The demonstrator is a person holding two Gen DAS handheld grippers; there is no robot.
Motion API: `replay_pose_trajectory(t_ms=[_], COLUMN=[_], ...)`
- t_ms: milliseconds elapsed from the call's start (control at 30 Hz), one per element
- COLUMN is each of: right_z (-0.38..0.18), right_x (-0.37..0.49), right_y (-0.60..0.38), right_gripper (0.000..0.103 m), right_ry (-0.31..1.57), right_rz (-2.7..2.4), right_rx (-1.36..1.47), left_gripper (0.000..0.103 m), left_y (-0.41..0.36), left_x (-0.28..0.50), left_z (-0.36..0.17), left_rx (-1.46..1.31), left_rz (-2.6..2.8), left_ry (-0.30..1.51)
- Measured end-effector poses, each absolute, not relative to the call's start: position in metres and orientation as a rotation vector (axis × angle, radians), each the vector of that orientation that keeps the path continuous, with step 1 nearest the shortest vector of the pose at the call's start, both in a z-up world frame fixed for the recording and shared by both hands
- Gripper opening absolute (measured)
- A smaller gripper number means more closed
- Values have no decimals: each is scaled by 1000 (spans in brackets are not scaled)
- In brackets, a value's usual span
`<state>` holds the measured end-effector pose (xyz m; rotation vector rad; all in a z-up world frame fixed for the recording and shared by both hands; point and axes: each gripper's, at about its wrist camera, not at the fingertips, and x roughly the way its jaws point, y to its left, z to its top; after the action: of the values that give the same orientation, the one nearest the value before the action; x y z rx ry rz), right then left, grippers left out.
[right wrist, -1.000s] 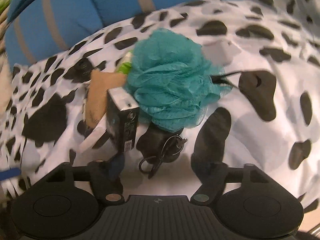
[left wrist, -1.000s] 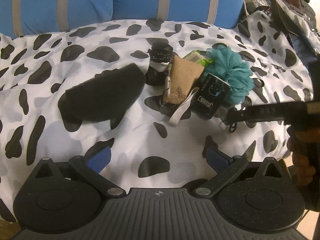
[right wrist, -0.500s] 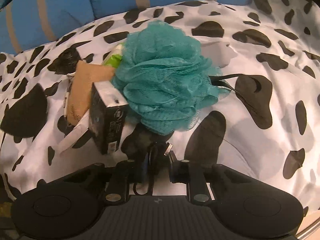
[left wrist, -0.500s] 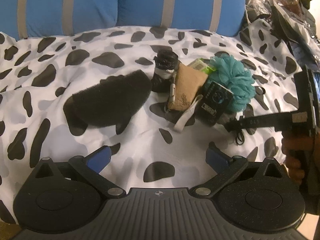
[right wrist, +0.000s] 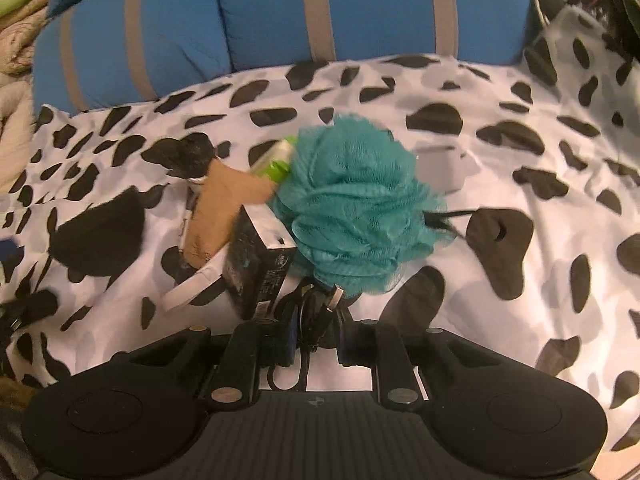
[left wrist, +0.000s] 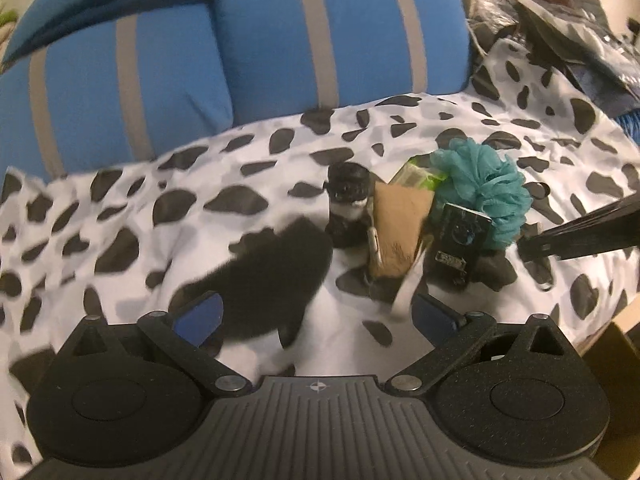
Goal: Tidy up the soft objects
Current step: 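Grasp the black foam sponge with the left gripper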
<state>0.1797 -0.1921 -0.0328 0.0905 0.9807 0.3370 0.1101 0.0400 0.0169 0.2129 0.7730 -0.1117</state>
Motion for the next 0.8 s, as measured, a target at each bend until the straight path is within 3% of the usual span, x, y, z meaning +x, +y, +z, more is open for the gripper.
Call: replay_pose_trajectory(t_ms=[233,700,767,800], right_z=[-17,-6,-6,-6], right_x=[169,157,157,157], right_y=[-216,-229,-227,-227], right_gripper=[21,21,21,21], right_ry=[967,949,950,951], right_rz=[334,365,371,375], right_rx=[110,140,145,146], left_gripper=[103,103,101,95], left_y=[44,92,101,104], left_x=[144,209,214,215], left_z=[11,-21,-25,-26], left_rx=[316,232,196,177], left_rz=[-176,-264,-261,-266], left_ry=[760,930,952,958])
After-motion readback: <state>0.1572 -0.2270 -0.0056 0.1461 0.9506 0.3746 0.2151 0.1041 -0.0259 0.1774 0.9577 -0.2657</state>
